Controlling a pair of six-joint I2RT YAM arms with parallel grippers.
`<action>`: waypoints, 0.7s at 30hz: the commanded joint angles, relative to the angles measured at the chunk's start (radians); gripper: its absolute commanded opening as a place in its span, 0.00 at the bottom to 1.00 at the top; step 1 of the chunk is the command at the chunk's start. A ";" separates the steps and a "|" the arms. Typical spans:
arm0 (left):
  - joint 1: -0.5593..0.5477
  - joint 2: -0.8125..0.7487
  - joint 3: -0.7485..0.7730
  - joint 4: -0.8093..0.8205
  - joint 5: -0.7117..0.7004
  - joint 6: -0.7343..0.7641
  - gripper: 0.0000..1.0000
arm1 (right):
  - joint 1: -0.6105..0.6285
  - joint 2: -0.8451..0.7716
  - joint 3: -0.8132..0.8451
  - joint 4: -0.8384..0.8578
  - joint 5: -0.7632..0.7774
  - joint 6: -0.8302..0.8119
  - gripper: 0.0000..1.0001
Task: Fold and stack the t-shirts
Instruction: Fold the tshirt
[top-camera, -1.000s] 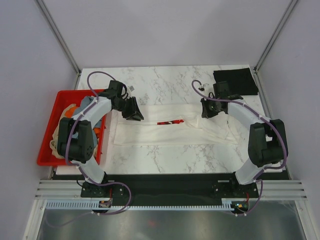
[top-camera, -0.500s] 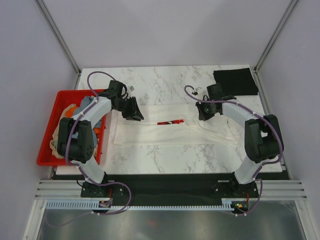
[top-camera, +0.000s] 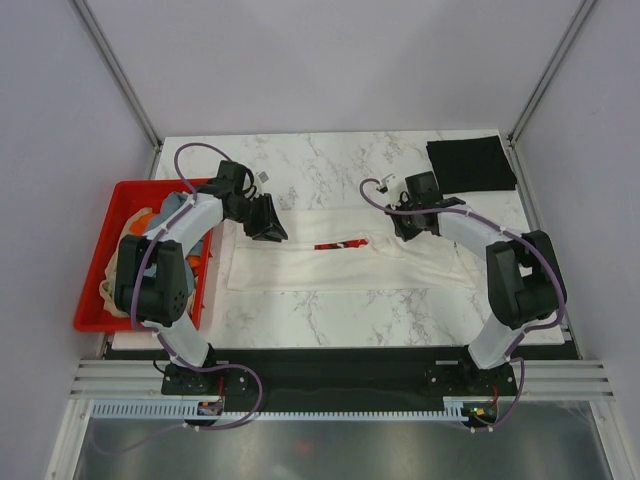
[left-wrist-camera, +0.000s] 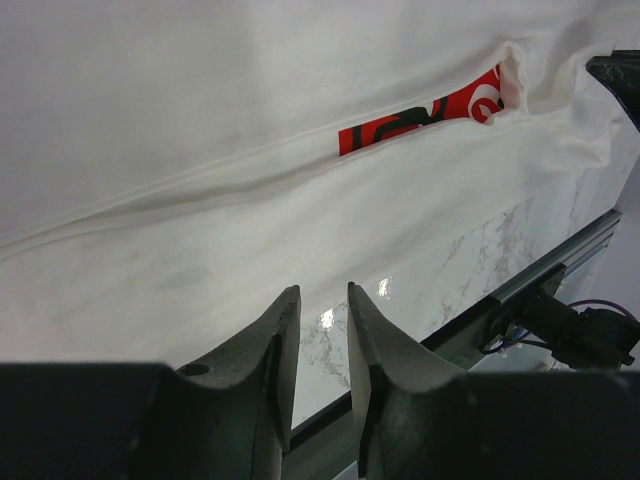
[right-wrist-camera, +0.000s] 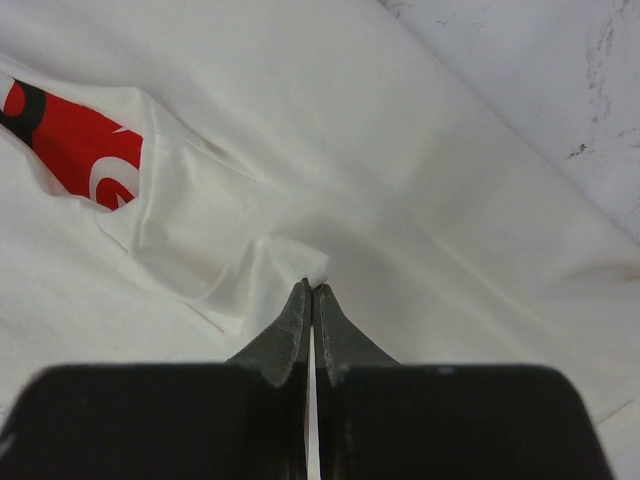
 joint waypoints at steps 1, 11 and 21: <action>-0.005 0.011 -0.008 0.018 0.031 0.042 0.33 | 0.016 -0.038 -0.026 0.069 0.016 -0.048 0.02; -0.005 0.023 -0.005 0.018 0.031 0.040 0.33 | 0.045 -0.039 -0.038 0.105 0.101 -0.079 0.02; -0.012 -0.018 -0.019 0.016 0.036 0.047 0.34 | 0.057 -0.056 -0.017 0.104 0.152 0.000 0.19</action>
